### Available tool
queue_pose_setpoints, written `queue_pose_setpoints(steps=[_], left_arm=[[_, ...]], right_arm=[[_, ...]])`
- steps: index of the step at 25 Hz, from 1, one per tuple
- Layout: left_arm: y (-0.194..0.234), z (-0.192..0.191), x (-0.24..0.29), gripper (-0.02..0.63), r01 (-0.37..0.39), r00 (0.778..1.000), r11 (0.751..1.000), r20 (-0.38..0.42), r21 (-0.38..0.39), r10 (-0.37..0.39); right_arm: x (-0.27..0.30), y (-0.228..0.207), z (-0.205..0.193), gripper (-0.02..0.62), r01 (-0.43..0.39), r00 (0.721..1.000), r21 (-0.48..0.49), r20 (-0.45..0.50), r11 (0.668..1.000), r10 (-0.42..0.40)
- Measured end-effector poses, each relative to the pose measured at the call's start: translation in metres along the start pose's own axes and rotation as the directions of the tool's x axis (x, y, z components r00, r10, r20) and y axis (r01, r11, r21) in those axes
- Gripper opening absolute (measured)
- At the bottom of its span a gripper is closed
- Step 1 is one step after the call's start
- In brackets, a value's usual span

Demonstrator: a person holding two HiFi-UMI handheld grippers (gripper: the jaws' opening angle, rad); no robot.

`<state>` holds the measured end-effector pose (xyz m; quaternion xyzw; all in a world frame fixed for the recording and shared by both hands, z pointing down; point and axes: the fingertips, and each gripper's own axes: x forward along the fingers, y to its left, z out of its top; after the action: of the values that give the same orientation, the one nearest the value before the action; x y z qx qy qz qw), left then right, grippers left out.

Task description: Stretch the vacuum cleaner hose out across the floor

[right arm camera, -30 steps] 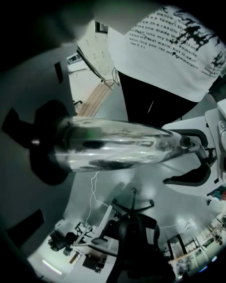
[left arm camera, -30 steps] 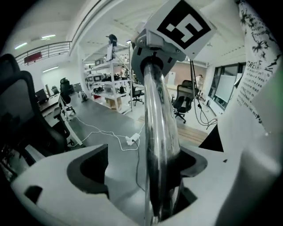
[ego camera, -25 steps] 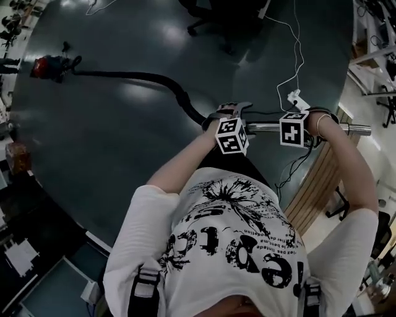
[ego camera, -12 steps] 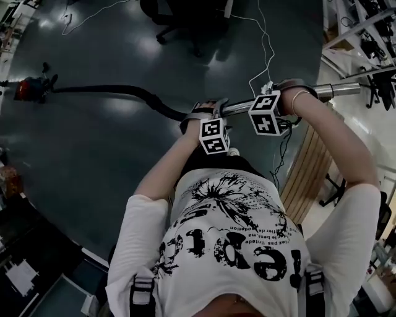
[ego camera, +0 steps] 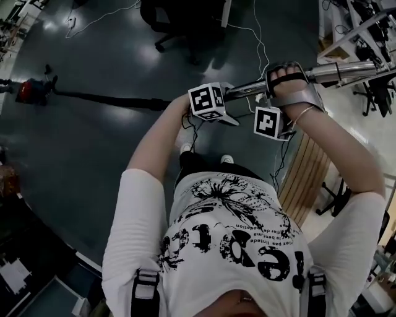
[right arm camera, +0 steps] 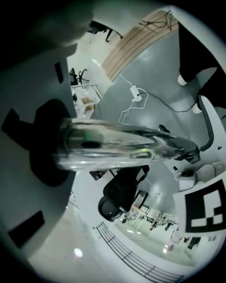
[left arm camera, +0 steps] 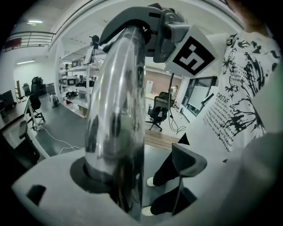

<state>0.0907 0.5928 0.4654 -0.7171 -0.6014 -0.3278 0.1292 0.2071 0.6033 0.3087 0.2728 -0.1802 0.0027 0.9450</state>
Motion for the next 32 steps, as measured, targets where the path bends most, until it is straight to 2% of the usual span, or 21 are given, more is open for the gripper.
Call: queue_pose_setpoints(steps=[2,4,7,9,11,14,18,21,22,24,25,27,28,29,30,32], left_arm=[[0.013,0.003,-0.005,0.414,-0.025,0.999,0.999,-0.028,0.04,0.026],[0.031,0.001,-0.006,0.055,-0.112,0.992,0.991,-0.056,0.08,0.116],[0.044,0.005,-0.003,0.055,-0.181,0.98,0.98,-0.069,0.084,0.187],[0.052,0.006,-0.002,0.054,-0.215,0.971,0.973,-0.089,0.083,0.222],[0.061,0.002,-0.003,0.052,-0.259,0.955,0.961,-0.126,0.094,0.27],[0.075,-0.012,-0.006,0.051,-0.348,0.912,0.928,-0.181,0.132,0.368],[0.082,-0.03,-0.012,0.051,-0.404,0.877,0.899,-0.209,0.172,0.434],[0.092,-0.039,-0.022,0.051,-0.462,0.841,0.861,-0.202,0.215,0.502],[0.097,-0.039,-0.028,0.051,-0.494,0.822,0.838,-0.191,0.232,0.537],[0.109,-0.035,-0.043,0.052,-0.56,0.781,0.786,-0.15,0.263,0.606],[0.113,-0.031,-0.051,0.052,-0.58,0.769,0.768,-0.13,0.271,0.626],[0.12,-0.027,-0.065,0.052,-0.599,0.761,0.755,-0.103,0.268,0.641],[0.124,-0.027,-0.073,0.052,-0.609,0.755,0.748,-0.096,0.264,0.649],[0.128,-0.028,-0.08,0.052,-0.622,0.745,0.739,-0.095,0.26,0.66],[0.134,-0.03,-0.087,0.052,-0.633,0.733,0.73,-0.103,0.259,0.672],[0.146,-0.04,-0.098,0.052,-0.648,0.708,0.715,-0.14,0.262,0.692]], right_arm=[[-0.002,-0.01,-0.005,0.04,0.079,0.997,-0.007,-0.022,0.997,-0.079],[-0.004,-0.014,-0.007,0.044,0.137,0.99,-0.004,-0.019,0.991,-0.137],[0.001,-0.014,-0.012,0.048,0.197,0.98,0.002,-0.025,0.98,-0.196],[0.01,-0.009,-0.014,0.049,0.196,0.98,0.034,-0.033,0.98,-0.195],[0.017,0.002,-0.012,0.048,0.129,0.992,0.104,-0.025,0.986,-0.127],[0.017,0.019,0.006,0.078,-0.03,0.998,0.229,0.064,0.973,0.015],[0.009,0.026,0.03,0.089,-0.208,0.971,0.286,0.176,0.935,0.162],[0.005,0.021,0.04,0.103,-0.272,0.952,0.288,0.219,0.918,0.213],[0.003,0.015,0.04,0.106,-0.251,0.958,0.291,0.211,0.923,0.194],[-0.005,-0.006,0.036,0.11,-0.111,0.984,0.269,0.162,0.957,0.069],[-0.01,-0.018,0.033,0.12,-0.016,0.99,0.245,0.141,0.969,-0.02],[-0.019,-0.042,0.03,0.199,0.119,0.98,0.241,0.128,0.963,-0.153],[-0.023,-0.051,0.029,0.235,0.128,0.977,0.272,0.133,0.954,-0.169],[-0.028,-0.058,0.029,0.244,0.095,0.976,0.324,0.154,0.941,-0.152],[-0.035,-0.066,0.033,0.244,0.033,0.973,0.388,0.196,0.921,-0.117],[-0.054,-0.086,0.044,0.244,-0.091,0.949,0.499,0.306,0.862,-0.076]])
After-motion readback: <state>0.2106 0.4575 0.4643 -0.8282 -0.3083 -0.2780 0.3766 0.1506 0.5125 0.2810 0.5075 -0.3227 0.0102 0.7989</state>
